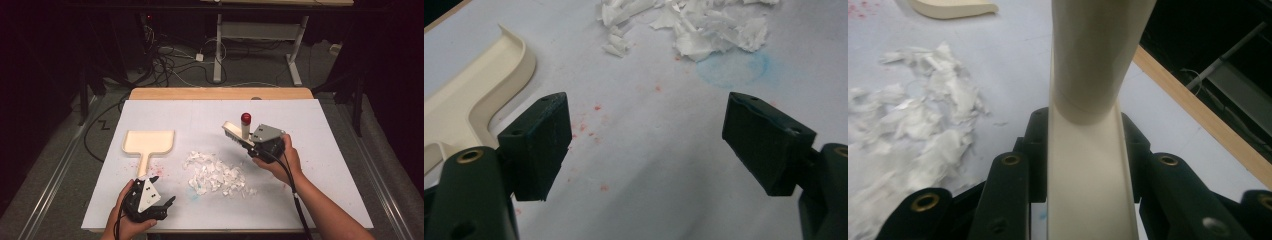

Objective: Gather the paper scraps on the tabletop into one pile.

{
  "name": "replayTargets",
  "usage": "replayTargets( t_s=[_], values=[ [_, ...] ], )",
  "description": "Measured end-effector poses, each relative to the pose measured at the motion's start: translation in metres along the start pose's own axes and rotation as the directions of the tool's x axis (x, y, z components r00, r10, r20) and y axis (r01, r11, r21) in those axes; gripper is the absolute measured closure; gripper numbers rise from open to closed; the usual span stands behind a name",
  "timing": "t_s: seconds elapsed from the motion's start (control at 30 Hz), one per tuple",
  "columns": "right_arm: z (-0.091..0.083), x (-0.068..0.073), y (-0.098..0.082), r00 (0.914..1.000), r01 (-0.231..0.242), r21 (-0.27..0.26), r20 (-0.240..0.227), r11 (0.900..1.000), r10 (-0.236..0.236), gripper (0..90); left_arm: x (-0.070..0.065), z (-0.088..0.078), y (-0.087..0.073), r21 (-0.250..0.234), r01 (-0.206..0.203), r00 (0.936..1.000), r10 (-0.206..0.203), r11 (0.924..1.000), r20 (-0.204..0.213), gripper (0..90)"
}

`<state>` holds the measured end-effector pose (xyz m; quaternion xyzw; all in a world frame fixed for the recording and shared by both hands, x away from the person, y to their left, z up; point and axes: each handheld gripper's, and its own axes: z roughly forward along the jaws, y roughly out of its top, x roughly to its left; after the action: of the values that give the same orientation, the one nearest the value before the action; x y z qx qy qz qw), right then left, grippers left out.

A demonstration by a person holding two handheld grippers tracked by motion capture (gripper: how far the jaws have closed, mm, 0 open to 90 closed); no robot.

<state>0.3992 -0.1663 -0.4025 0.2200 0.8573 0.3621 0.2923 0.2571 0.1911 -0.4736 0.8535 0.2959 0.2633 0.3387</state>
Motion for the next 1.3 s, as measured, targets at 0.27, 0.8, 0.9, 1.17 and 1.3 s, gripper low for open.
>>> replayTargets(
  t_s=[0.27, 0.8, 0.9, 1.17, 1.3],
  values=[
    [0.047, -0.001, 0.014, 0.9981, 0.054, 0.039, 0.027, 0.998, -0.055, 67.8, 0.0, -0.001, -0.001, -0.009, 0.005, 1.0, -0.005, 0.9999, 0.001, 19.0],
    [0.047, 0.041, 0.007, 0.9547, 0.202, -0.031, -0.216, 0.979, -0.204, 67.7, 0.001, -0.002, -0.002, -0.001, -0.001, 1.0, 0.001, 1.0, 0.008, 18.9],
    [0.029, 0.047, 0.001, 0.9363, 0.228, -0.07, -0.258, 0.971, -0.239, 67.8, 0.0, -0.001, -0.001, -0.001, 0.003, 0.9999, -0.003, 1.0, 0.01, 18.9],
    [0.013, 0.035, 0.007, 0.9481, 0.197, -0.118, -0.23, 0.973, -0.219, 67.8, 0.001, 0.0, 0.0, 0.0, 0.007, 1.0, -0.007, 1.0, 0.007, 19.0],
    [0.028, 0.027, 0.021, 0.9553, 0.181, -0.109, -0.216, 0.977, -0.201, 67.8, 0.002, 0.0, 0.0, -0.006, 0.012, 0.9999, -0.012, 0.9999, 0.008, 19.0]
  ],
)
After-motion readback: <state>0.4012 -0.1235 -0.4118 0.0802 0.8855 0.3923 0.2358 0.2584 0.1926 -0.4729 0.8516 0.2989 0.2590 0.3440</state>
